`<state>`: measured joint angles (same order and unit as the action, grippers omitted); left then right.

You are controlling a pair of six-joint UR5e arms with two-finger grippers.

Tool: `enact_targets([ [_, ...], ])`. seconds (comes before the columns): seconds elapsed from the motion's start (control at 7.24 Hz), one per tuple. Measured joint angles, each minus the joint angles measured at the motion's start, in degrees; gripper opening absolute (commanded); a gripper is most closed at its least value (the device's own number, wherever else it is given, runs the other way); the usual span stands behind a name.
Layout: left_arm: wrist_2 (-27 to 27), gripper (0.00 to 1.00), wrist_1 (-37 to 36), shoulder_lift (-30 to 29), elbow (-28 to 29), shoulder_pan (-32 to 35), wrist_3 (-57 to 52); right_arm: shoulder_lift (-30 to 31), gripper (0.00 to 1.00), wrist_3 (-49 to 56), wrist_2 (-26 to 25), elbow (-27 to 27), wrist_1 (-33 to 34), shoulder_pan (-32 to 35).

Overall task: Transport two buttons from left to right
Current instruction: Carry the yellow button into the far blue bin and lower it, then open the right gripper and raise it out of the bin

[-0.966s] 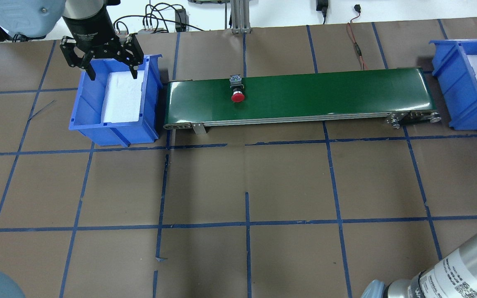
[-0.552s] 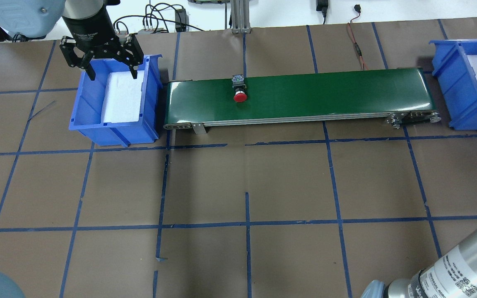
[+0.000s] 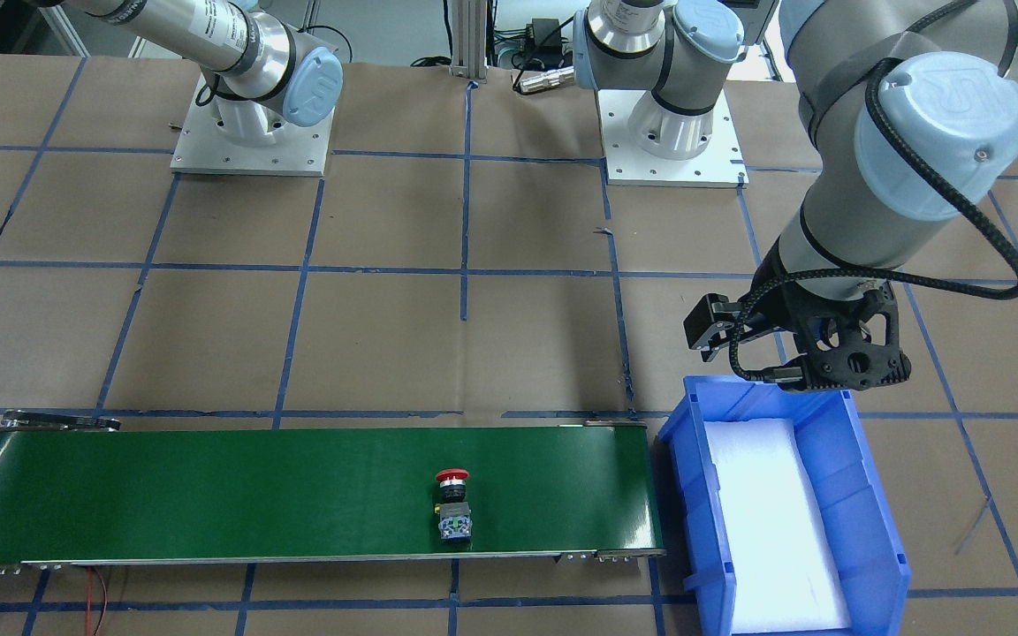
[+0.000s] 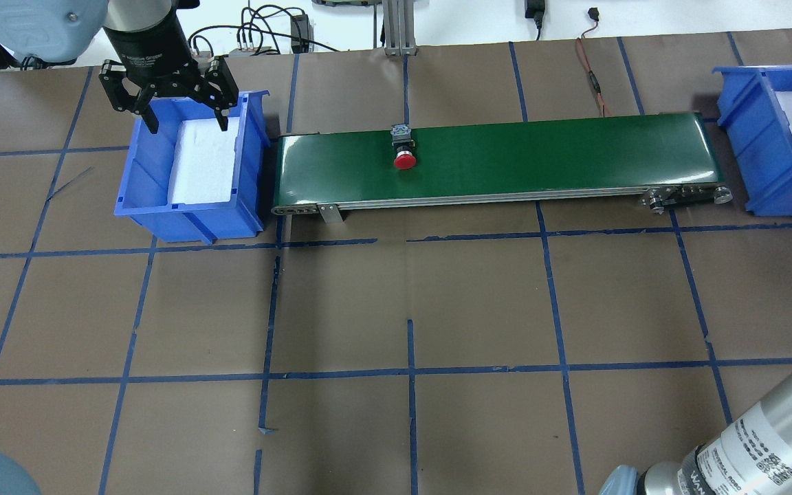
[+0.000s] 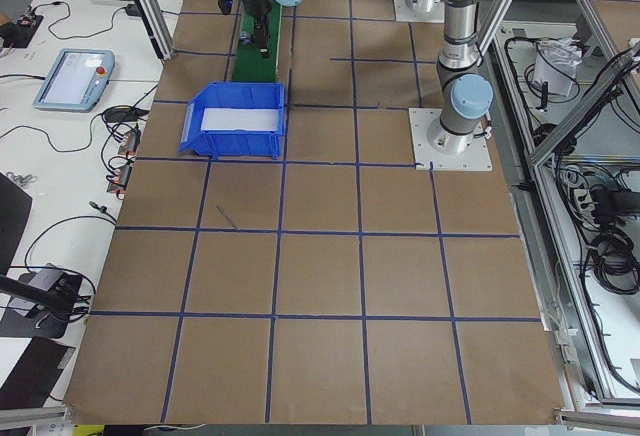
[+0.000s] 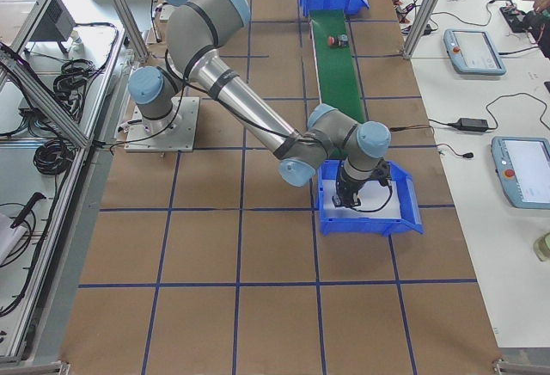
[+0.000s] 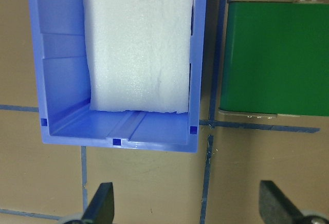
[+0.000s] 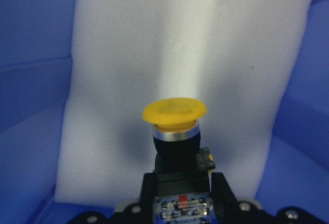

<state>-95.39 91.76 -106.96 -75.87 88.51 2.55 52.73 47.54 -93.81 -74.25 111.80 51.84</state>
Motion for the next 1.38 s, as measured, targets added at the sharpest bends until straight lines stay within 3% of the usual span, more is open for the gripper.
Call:
enact_targets([
  [0.28,0.05,1.00,-0.02,-0.02,-0.54,0.00,0.00,-0.29,0.54,-0.01,-0.03,0.01,0.22,0.07],
  [1.38,0.35,1.00,0.05,0.33,-0.17,0.23,-0.02,1.46,0.55,-0.06,0.16,1.98,-0.87,1.36],
])
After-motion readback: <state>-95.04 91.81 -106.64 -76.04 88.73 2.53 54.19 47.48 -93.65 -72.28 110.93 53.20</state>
